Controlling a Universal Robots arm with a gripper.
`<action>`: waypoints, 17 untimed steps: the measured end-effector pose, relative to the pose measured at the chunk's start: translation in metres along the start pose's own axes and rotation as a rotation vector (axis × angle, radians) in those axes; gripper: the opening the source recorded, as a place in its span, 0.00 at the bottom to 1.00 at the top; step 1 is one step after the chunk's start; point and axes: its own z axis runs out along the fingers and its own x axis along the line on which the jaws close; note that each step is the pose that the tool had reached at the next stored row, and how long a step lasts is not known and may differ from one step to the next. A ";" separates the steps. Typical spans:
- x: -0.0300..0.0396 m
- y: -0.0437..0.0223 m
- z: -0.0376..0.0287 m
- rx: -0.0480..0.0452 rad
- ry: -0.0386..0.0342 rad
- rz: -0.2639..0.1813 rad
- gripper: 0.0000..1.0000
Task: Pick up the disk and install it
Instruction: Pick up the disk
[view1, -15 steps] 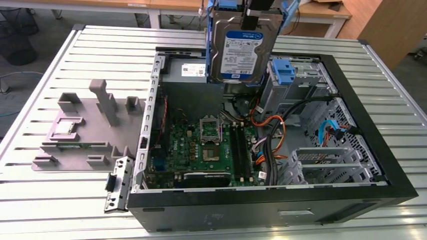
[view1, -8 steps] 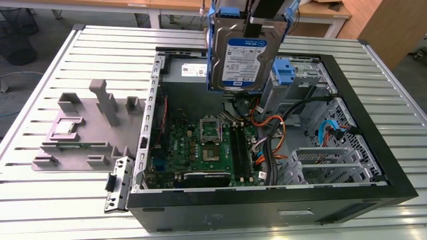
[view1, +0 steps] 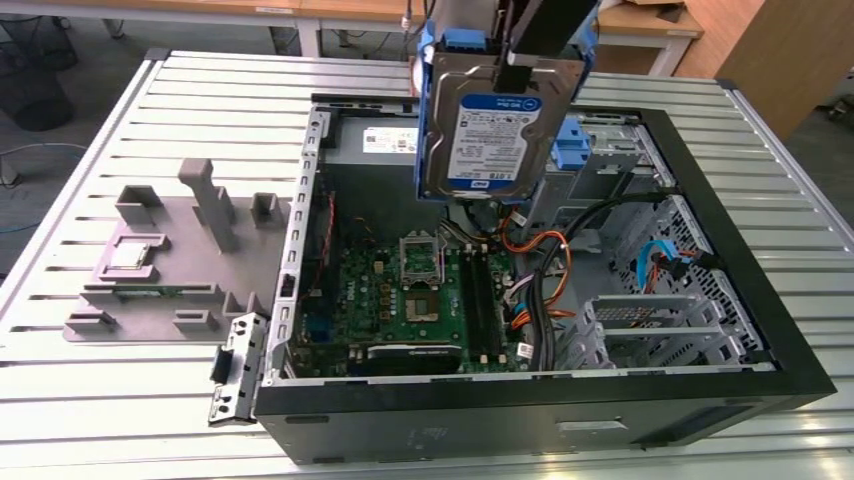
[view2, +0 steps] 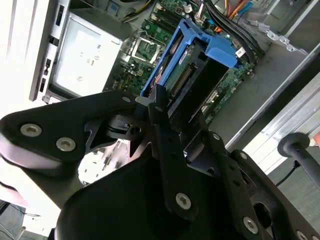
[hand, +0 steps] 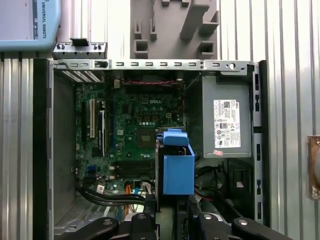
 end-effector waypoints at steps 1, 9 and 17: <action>0.0022 -0.0002 -0.0001 0.0000 0.0000 0.000 0.35; 0.0195 -0.0016 -0.0012 0.0000 0.0004 0.000 0.35; 0.0325 -0.0025 -0.0020 0.0001 0.0020 0.001 0.35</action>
